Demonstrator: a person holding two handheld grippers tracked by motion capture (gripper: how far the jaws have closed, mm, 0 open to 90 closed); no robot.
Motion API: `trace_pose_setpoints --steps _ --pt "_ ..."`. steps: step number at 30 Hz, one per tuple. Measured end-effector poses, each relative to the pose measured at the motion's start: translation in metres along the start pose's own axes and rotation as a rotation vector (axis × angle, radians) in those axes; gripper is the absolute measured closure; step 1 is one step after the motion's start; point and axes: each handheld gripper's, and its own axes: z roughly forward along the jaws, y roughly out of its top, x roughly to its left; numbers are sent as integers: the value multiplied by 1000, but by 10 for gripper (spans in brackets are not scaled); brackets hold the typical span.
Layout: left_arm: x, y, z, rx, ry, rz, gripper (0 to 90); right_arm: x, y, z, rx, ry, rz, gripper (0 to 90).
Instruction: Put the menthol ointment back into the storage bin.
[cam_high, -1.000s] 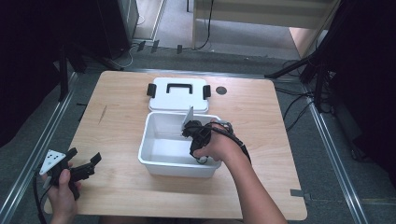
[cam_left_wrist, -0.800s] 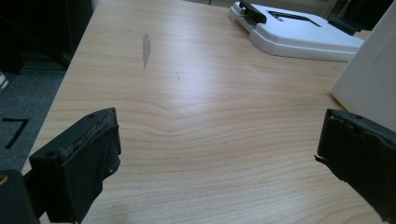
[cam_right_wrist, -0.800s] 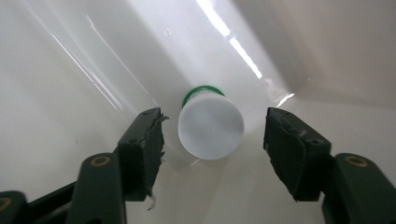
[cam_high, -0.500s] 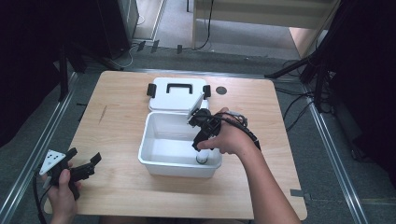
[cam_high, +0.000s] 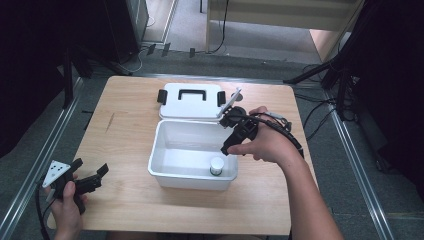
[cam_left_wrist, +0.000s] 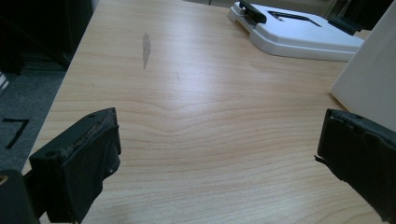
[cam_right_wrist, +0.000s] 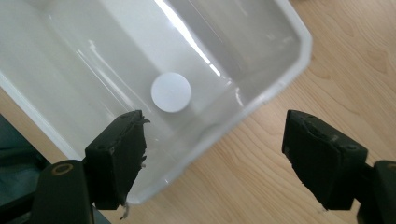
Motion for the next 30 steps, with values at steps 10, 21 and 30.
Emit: trace_pose_setpoints --steps 10,21,30 --pt "-1 0 0 1 4 3 2 -28 -38 -12 -17 -33 71 214" --pt "-1 0 0 3 8 6 2 -51 -83 -7 -13 -37 166 217" --pt "0 0 0 7 3 1 2 -65 -124 22 -19 -48 251 238"
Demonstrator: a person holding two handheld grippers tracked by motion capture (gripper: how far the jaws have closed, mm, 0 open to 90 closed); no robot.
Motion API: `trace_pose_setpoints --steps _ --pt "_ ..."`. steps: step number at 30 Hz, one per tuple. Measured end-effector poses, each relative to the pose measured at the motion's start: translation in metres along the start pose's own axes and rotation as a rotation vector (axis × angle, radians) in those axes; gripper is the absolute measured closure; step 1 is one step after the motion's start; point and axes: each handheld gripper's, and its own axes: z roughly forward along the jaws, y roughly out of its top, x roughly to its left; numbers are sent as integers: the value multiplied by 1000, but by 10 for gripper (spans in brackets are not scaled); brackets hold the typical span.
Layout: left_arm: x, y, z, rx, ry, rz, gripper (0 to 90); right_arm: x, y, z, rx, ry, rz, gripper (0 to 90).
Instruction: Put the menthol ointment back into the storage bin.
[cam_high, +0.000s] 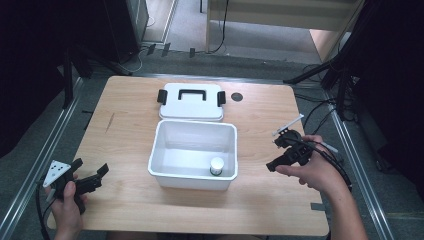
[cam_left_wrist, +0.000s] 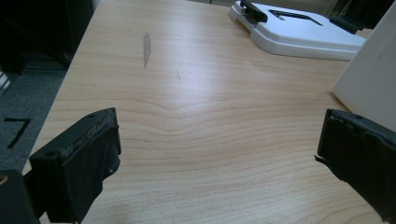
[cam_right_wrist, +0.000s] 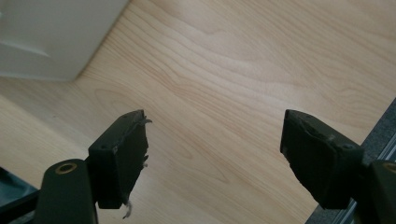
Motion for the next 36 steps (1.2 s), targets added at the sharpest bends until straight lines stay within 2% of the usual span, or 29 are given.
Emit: trace_pose_setpoints --steps 4,6,8,12,16,18,21,24,27,29,32,36 --pt "0 0 0 4 1 3 2 -10 -19 15 -35 -25 24 231" --pt "0 0 0 5 3 6 2 -16 -28 21 -82 -46 49 231" --pt "0 0 0 5 1 3 2 -21 -38 27 -122 -43 83 228" --pt "0 0 0 4 2 6 2 -29 -59 39 -184 -27 114 217" --pt "-1 0 0 4 3 12 2 -33 -77 52 -243 -44 139 217" --pt "-1 0 1 4 6 14 2 -35 -85 58 -290 -59 156 220" --pt "-1 0 1 7 8 19 2 -40 -101 71 -371 -118 212 240" --pt "-2 0 1 9 9 19 2 -46 -117 87 -457 -106 284 258" --pt "-1 0 1 11 6 15 2 -47 -129 100 -550 -81 318 237" --pt "-1 0 1 11 6 11 2 -47 -137 104 -641 -49 342 236" --pt "-1 0 1 10 5 8 2 -45 -145 106 -735 -49 361 237" --pt "-2 1 2 14 6 12 2 -46 -151 108 -795 -28 390 239"
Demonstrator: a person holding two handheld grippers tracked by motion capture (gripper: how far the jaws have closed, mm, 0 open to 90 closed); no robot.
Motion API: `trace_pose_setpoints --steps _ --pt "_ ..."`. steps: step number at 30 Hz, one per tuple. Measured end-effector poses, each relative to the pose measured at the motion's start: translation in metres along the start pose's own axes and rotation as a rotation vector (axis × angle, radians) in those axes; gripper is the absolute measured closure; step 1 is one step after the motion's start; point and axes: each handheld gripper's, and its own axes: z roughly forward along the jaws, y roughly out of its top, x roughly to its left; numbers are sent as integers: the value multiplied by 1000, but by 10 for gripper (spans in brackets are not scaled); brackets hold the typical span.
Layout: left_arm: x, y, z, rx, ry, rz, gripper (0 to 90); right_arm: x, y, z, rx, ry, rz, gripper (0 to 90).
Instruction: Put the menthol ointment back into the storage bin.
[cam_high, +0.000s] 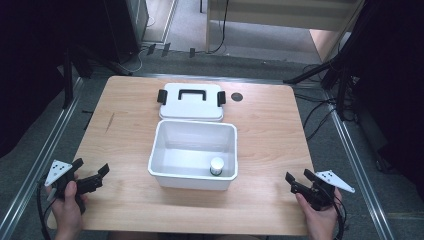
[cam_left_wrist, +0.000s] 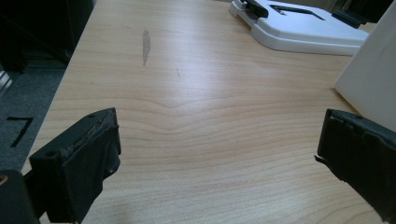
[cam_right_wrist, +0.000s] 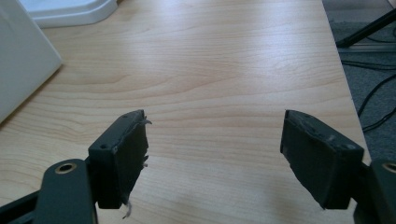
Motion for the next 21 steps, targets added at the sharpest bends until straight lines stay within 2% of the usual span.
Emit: trace_pose_setpoints --steps 3,5,6,8,9,11,17,21 --pt "0 0 1 6 3 2 2 0 -5 -1 -20 4 17 236" --pt "0 0 1 9 3 9 2 -1 -6 -7 -59 43 12 218" --pt "-1 0 1 12 1 7 2 -3 -7 -9 -81 58 38 213" --pt "-1 0 1 15 -5 5 2 -7 -10 -11 -91 76 86 179" --pt "-2 0 1 17 -2 8 2 -8 -10 -11 -96 80 95 185" --pt "-3 0 1 20 0 18 2 -9 -11 -12 -106 74 110 173" --pt "-4 -1 0 20 -3 18 2 -8 -11 -12 -107 68 99 147" --pt "-3 -1 -1 16 -6 14 2 -6 -12 -14 -116 36 91 138"
